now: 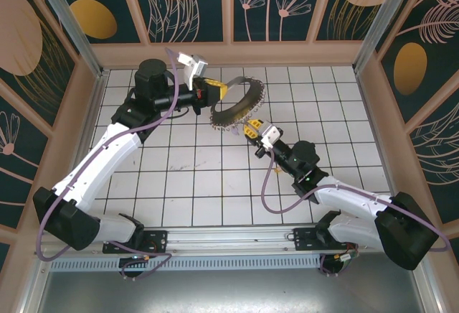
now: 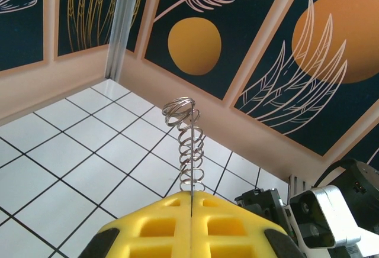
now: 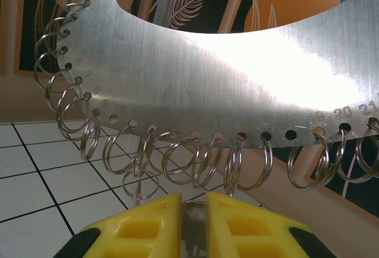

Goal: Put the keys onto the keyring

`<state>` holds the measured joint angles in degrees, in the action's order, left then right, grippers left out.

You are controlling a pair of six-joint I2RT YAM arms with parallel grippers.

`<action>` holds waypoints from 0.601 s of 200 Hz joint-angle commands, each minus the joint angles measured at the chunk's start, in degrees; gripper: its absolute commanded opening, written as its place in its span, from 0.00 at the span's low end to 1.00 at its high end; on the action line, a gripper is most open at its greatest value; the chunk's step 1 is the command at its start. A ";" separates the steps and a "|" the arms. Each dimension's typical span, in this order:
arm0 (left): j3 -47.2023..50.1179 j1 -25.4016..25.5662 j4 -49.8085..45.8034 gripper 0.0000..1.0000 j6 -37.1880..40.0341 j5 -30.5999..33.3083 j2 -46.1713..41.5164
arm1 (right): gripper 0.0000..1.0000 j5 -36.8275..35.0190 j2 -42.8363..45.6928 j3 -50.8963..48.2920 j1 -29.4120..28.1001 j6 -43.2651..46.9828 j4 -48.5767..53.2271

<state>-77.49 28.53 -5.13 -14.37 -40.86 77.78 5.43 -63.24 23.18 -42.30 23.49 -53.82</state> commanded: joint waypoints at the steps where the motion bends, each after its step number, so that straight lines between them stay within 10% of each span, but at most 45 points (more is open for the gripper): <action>1: -2.73 0.47 -0.75 0.00 1.66 0.04 0.55 | 0.18 0.73 0.49 0.32 0.23 -0.29 -3.00; 120: -3.70 0.85 -1.47 0.00 1.72 0.32 1.59 | 0.17 0.84 -3.17 3.10 -0.01 -0.46 -5.77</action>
<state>-78.56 28.97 -7.77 -13.47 -40.23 79.48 7.07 -65.60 24.60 -42.30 23.49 -55.53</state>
